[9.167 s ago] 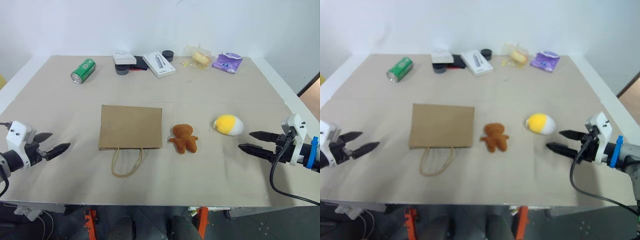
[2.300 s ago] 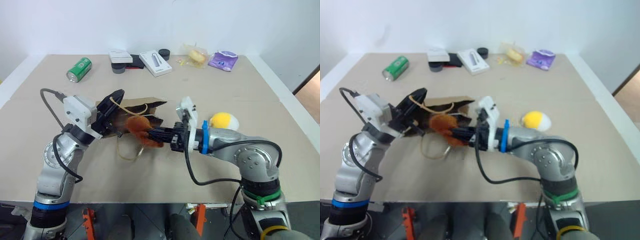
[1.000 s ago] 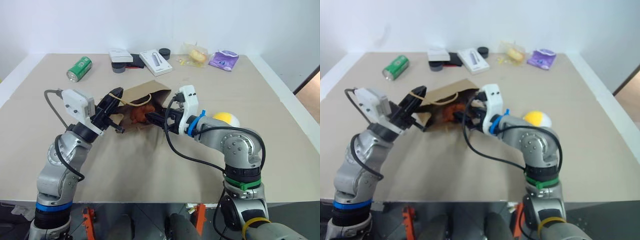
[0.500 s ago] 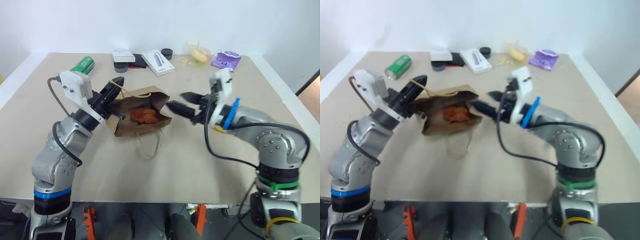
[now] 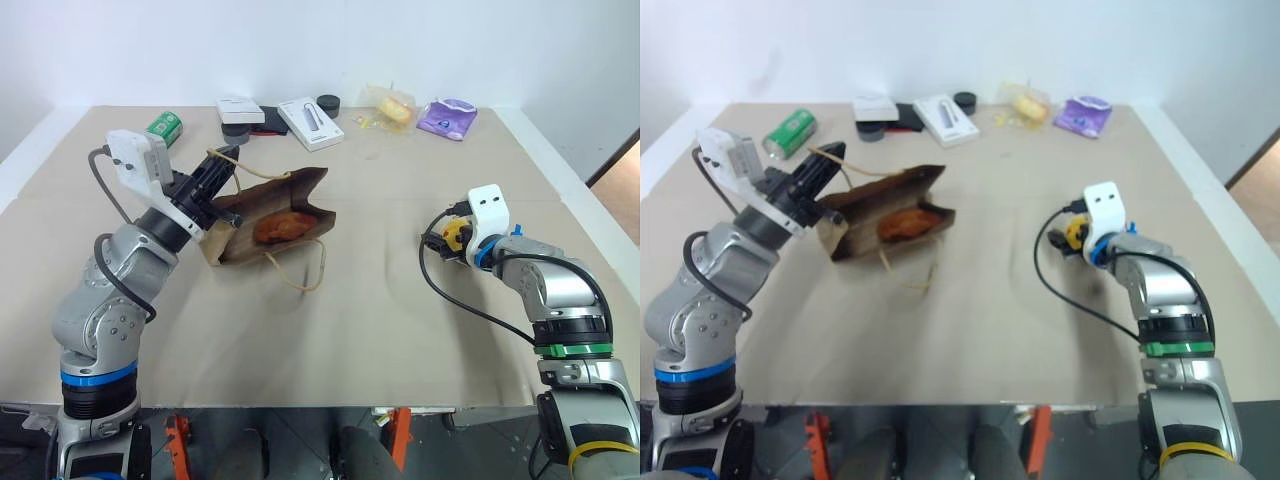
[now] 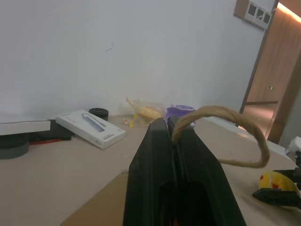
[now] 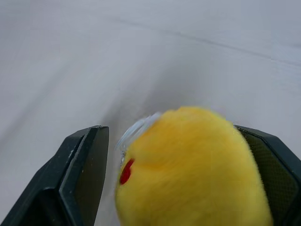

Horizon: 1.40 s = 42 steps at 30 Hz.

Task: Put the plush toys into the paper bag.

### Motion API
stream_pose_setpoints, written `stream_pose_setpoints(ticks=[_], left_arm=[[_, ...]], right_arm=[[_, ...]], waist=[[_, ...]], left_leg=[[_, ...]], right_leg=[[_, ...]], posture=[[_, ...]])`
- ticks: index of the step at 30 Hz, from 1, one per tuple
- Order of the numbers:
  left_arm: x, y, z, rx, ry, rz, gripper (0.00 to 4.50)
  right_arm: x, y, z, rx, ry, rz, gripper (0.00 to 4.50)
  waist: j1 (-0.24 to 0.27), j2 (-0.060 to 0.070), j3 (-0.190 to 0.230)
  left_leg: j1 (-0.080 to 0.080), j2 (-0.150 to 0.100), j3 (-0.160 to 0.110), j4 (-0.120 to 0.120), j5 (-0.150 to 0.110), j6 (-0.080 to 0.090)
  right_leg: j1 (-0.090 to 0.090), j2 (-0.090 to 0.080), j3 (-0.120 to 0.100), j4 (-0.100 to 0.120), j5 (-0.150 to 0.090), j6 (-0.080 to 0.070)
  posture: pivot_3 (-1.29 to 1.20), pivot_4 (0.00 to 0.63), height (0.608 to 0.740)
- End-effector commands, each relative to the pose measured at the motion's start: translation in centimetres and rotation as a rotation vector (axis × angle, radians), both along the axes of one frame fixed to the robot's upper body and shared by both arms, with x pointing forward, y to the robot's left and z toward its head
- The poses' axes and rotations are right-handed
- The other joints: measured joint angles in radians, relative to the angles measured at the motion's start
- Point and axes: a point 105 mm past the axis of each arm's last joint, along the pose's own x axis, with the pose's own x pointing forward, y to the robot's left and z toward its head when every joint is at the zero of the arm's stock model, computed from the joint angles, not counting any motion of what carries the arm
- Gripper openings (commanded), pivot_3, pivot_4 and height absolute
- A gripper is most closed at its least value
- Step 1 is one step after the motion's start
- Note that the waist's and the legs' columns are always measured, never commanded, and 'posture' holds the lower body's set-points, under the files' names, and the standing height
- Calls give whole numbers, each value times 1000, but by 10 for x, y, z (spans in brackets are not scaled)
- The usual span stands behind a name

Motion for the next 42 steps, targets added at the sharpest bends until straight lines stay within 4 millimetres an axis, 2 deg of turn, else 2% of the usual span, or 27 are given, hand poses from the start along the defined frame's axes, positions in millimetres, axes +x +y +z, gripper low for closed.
stream_pose_setpoints(ticks=[1, 3, 4, 5, 7, 8, 9, 11, 12, 16, 18, 21, 24, 29, 33, 42], left_arm=[[-3, 9, 7, -5, -33, 27, 0], [-3, 10, 6, -7, -27, 28, 0], [-2, 10, 4, -9, -22, 29, 0], [-2, 11, 3, -9, -18, 30, 0], [-1, 13, 1, -20, -4, 36, 0], [-1, 13, -1, -24, 3, 37, 0], [0, 13, -2, -27, 8, 37, 0], [0, 13, -3, -29, 12, 35, 0], [0, 13, -3, -31, 14, 34, 0], [2, 14, -2, -47, 18, 37, 0], [3, 14, -2, -56, 20, 36, 0], [3, 13, 0, -73, 23, 32, 0], [2, 13, 2, -93, 22, 28, 0], [0, 11, 4, -101, 23, 22, 0], [0, 10, 4, -119, 33, 20, 0], [-5, 2, 2, -137, 45, 0, 0]], right_arm=[[-1, -3, 4, -15, -9, -5, 3161], [-1, 3, 16, 35, -55, 18, 2057], [-1, 14, 31, 84, -116, 74, 1513], [-3, 27, 47, 139, -172, 145, 1070], [-21, 70, 86, 326, -266, 373, 313], [-37, 96, 110, 421, -314, 518, 207], [-50, 111, 125, 476, -340, 614, 203], [-71, 134, 141, 544, -343, 751, 203], [-78, 144, 144, 554, -328, 795, 203], [-84, 177, 139, 556, -256, 849, 203], [-79, 195, 132, 579, -211, 841, 203], [-66, 214, 110, 561, -134, 793, 203], [-55, 227, 95, 543, -95, 752, 203], [-53, 249, 103, 579, -90, 771, 202], [-49, 270, 93, 568, -39, 758, 202], [-44, 297, 82, 434, -79, 724, 202]], waist=[[1, 0, 0], [1, 0, 0], [1, 0, 0], [1, 0, 0], [-5, 0, 0], [-8, 0, 1], [-11, 1, 1], [-13, 2, 1], [-11, 1, 1], [-1, 0, 0], [-1, 0, 1], [-1, 0, 1], [-1, 0, 1], [-1, 0, 1], [-2, 0, 1], [-1, 0, 1]], left_leg=[[0, 0, 0, 0, 0, -1], [0, 0, 0, 0, 1, -1], [0, 0, -1, 0, 1, -1], [0, 0, 0, 0, 1, -1], [0, 0, 0, 0, 1, -1], [0, 1, -1, 0, 1, -1], [0, 2, -3, -1, 1, -1], [0, 2, -5, -1, 1, -1], [0, 2, -6, -1, 1, -1], [0, 1, -7, -1, 1, -1], [0, 0, -6, 0, 2, -1], [0, 0, -6, 0, 3, -2], [-1, 0, -6, 0, 3, -3], [-1, 0, -6, -1, 3, -3], [-1, 1, -7, -1, 3, -3], [-2, 0, -7, -1, 3, -3]], right_leg=[[0, 0, 0, 0, 0, 0], [0, 0, -1, 0, 0, 0], [0, 0, -1, 0, 0, 0], [0, 0, 0, 0, 0, 0], [0, 0, 0, 0, 0, 0], [-1, 1, 1, 0, 0, 0], [-1, 2, 1, 0, 1, 0], [-1, 3, 0, 0, 1, -1], [-1, 2, -1, 0, 1, -1], [1, 1, -5, 0, 1, -1], [1, -1, -4, 0, 1, -1], [1, -1, -4, 0, 3, 0], [1, -1, -5, 0, 3, -1], [0, 0, -5, 0, 3, -1], [0, 0, -5, 0, 3, -1], [0, -1, -6, 0, 3, -1]], posture=[[0, 150, 740], [0, 150, 740], [0, 150, 740], [0, 150, 740], [0, 150, 740], [0, 150, 740], [0, 150, 740], [0, 150, 740], [0, 150, 740], [0, 150, 740], [0, 150, 740], [0, 150, 740], [0, 150, 740], [0, 150, 740], [0, 150, 740], [0, 150, 740]])
